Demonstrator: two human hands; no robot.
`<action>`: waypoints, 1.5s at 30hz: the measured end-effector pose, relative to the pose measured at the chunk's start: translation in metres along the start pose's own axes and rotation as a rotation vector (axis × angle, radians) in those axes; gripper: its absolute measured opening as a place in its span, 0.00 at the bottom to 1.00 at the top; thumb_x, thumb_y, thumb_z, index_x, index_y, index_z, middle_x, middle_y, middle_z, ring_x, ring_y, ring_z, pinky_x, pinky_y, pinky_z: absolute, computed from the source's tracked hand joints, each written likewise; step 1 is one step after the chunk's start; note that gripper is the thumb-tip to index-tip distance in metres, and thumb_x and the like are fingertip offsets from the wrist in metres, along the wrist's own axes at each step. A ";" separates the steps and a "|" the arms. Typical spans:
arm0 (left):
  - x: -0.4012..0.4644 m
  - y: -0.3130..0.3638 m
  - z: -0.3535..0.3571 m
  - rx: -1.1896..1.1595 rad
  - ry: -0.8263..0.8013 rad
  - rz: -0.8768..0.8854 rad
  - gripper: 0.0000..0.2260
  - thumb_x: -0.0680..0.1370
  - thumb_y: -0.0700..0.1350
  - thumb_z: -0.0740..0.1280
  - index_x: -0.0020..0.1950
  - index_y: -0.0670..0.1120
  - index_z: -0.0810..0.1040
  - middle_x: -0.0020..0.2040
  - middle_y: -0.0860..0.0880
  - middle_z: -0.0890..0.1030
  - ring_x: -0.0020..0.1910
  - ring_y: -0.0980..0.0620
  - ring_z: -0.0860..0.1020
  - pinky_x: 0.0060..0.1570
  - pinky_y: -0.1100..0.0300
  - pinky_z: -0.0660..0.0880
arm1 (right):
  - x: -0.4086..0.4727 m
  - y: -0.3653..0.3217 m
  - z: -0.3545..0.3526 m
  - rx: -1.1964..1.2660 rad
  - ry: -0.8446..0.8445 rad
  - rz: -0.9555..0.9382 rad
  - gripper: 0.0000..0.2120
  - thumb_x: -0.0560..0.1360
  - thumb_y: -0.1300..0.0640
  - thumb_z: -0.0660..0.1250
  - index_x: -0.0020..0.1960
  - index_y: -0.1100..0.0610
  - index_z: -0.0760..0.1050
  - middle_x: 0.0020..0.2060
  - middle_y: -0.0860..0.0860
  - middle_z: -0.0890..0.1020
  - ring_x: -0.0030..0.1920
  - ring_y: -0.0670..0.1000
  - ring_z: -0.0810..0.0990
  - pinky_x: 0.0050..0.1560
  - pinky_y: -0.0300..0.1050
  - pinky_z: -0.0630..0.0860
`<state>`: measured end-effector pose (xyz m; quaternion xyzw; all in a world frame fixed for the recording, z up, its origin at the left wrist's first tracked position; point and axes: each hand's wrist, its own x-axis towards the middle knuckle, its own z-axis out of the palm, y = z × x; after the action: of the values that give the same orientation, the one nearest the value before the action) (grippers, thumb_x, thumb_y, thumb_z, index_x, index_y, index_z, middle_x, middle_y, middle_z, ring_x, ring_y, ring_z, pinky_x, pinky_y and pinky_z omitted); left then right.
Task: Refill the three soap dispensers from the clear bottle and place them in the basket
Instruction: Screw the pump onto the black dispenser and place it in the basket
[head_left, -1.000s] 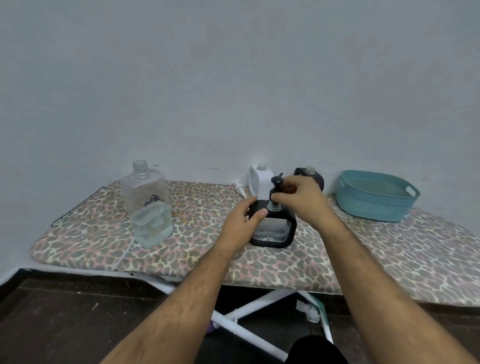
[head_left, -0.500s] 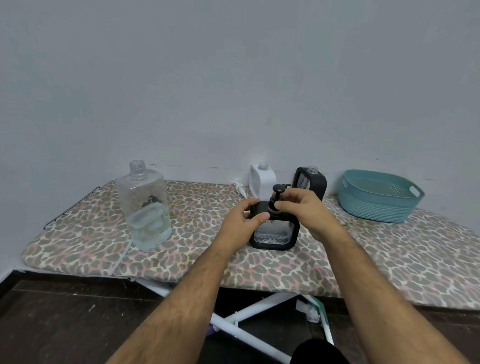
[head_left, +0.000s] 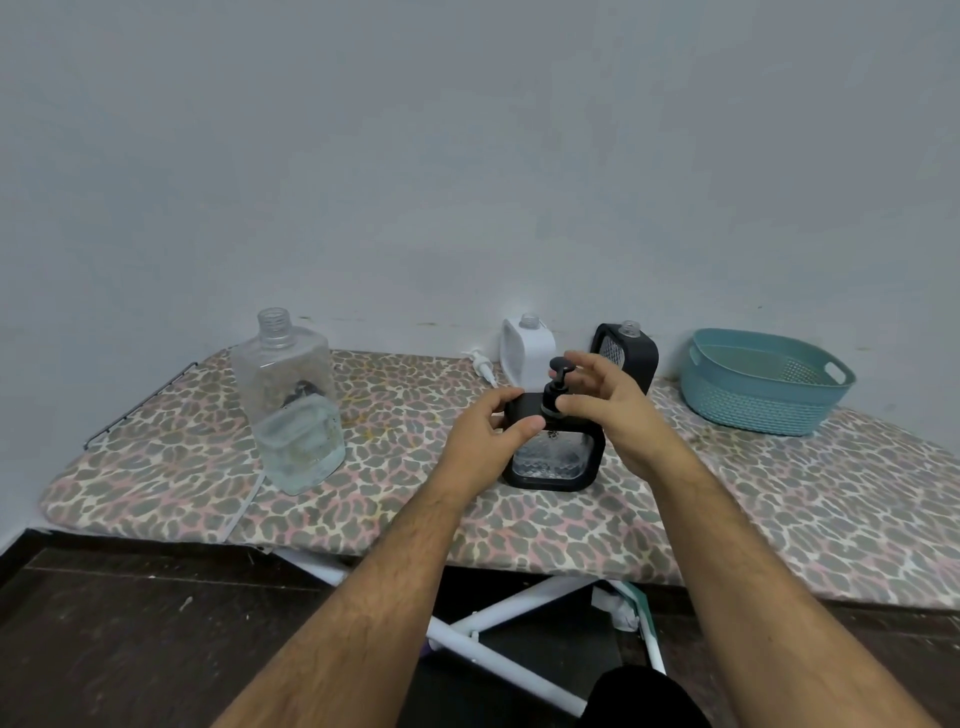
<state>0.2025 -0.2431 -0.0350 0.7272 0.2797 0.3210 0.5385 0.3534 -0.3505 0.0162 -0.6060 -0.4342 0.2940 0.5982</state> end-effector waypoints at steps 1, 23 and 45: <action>0.000 0.000 0.000 -0.002 -0.003 0.001 0.30 0.65 0.64 0.72 0.65 0.56 0.75 0.59 0.54 0.81 0.58 0.55 0.80 0.59 0.50 0.78 | -0.001 -0.001 0.000 0.038 0.002 -0.023 0.27 0.72 0.69 0.72 0.68 0.56 0.71 0.55 0.56 0.84 0.57 0.51 0.83 0.58 0.45 0.79; 0.002 -0.003 0.000 -0.011 -0.006 0.005 0.30 0.64 0.65 0.73 0.65 0.58 0.75 0.58 0.53 0.82 0.57 0.54 0.81 0.58 0.49 0.79 | -0.003 -0.008 0.000 -0.122 0.038 -0.064 0.41 0.69 0.62 0.79 0.75 0.49 0.61 0.53 0.51 0.82 0.54 0.46 0.81 0.56 0.43 0.77; 0.004 -0.006 -0.001 -0.021 -0.009 0.012 0.27 0.65 0.63 0.74 0.63 0.60 0.76 0.58 0.54 0.82 0.58 0.54 0.80 0.57 0.49 0.79 | -0.003 -0.003 0.004 -0.070 0.081 -0.117 0.29 0.71 0.69 0.75 0.68 0.54 0.71 0.45 0.51 0.86 0.50 0.47 0.84 0.57 0.47 0.80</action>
<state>0.2040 -0.2381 -0.0402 0.7246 0.2697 0.3237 0.5455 0.3478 -0.3513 0.0185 -0.6116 -0.4545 0.2184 0.6097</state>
